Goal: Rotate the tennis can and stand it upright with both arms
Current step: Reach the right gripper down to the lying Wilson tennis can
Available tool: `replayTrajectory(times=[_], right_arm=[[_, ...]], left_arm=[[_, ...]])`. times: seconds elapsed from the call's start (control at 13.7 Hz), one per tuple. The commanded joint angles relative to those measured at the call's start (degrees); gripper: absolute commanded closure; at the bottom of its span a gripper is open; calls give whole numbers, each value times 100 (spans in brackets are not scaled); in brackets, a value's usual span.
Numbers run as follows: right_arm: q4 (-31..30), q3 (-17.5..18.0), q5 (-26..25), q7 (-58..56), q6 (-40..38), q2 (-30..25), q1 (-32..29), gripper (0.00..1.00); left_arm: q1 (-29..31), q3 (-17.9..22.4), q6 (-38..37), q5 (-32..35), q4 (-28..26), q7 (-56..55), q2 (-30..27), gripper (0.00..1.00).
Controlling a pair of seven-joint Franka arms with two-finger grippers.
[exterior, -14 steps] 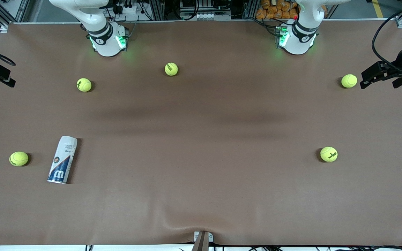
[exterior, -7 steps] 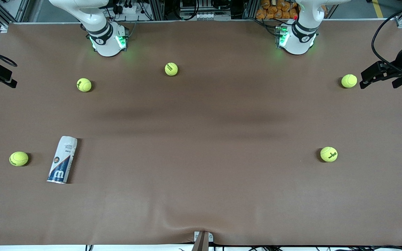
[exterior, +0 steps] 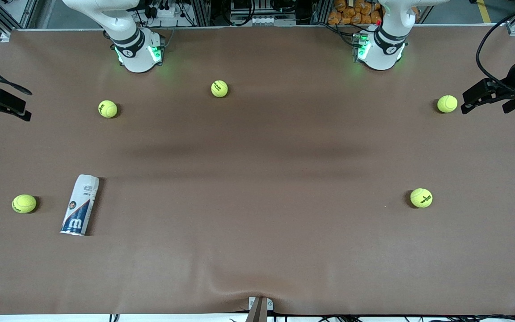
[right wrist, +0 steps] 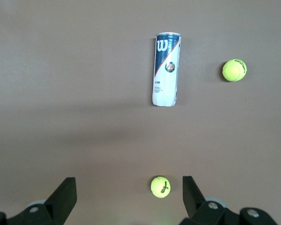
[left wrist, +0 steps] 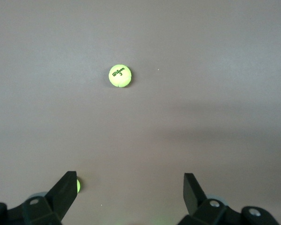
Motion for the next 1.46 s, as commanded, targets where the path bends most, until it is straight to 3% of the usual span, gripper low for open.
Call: replayTrajectory(times=[0.0, 0.51, 0.88, 1.39], right_arm=[[72, -10, -82, -58, 90, 254, 73, 0], [80, -10, -73, -76, 897, 1246, 161, 0], [133, -18, -55, -749, 2135, 2538, -198, 0], [151, -18, 6, -1341, 3349, 3603, -595, 0]], left_arm=[[46, -18, -84, -38, 100, 128, 38, 0], [46, -9, -84, -38, 100, 145, 29, 0], [46, -9, -84, -38, 100, 145, 38, 0], [46, -9, -84, -38, 100, 145, 38, 0]])
